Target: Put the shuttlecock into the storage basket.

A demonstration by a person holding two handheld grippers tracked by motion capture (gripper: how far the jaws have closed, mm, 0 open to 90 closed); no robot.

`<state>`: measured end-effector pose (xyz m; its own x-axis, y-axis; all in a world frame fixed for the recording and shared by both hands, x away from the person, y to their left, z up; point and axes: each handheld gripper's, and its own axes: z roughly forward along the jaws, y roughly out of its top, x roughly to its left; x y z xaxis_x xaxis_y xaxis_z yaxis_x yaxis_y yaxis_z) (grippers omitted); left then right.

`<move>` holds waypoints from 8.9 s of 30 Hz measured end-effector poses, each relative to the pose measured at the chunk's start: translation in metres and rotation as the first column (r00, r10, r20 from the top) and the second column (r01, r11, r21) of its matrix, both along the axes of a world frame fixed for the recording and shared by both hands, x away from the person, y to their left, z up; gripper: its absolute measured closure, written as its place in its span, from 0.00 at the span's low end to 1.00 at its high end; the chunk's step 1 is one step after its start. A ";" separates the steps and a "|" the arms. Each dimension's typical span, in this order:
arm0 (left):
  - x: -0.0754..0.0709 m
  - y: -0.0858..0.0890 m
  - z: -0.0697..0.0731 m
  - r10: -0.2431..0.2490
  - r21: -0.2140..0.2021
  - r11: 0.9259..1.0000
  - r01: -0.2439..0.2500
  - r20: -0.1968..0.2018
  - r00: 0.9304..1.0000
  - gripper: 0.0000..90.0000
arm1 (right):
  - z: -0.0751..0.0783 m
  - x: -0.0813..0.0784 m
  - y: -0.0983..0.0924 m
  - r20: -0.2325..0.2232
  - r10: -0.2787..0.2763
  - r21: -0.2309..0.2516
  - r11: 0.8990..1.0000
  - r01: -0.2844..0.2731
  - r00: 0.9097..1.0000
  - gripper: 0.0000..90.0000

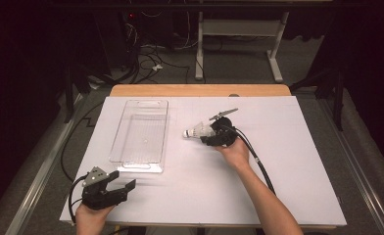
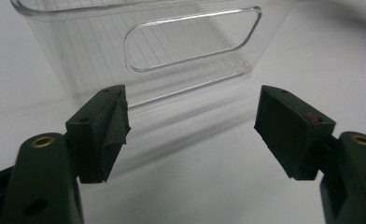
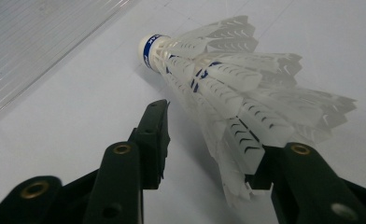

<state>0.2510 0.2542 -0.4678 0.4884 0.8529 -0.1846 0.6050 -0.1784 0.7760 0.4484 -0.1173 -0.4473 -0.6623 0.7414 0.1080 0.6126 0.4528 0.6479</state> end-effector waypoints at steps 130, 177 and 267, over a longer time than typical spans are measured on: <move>0.000 0.006 0.000 0.017 0.005 1.000 -0.017 0.011 1.000 0.30 | 0.083 0.016 0.089 0.012 0.176 0.066 0.982 -0.177 0.984 0.99; 0.000 0.008 0.001 0.013 -0.008 1.000 -0.013 0.013 1.000 0.30 | 0.076 0.045 0.161 -0.036 0.206 0.014 0.979 -0.205 0.978 0.99; 0.003 0.006 0.002 0.004 -0.016 1.000 -0.003 0.018 1.000 0.30 | 0.031 0.057 0.212 -0.108 0.273 -0.147 0.947 -0.287 0.956 0.92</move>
<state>0.2540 0.2606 -0.4662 0.4887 0.8516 -0.1895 0.5917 -0.1639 0.7893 0.5053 0.0944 -0.4164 -0.8394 0.5392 0.0691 0.4957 0.7071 0.5043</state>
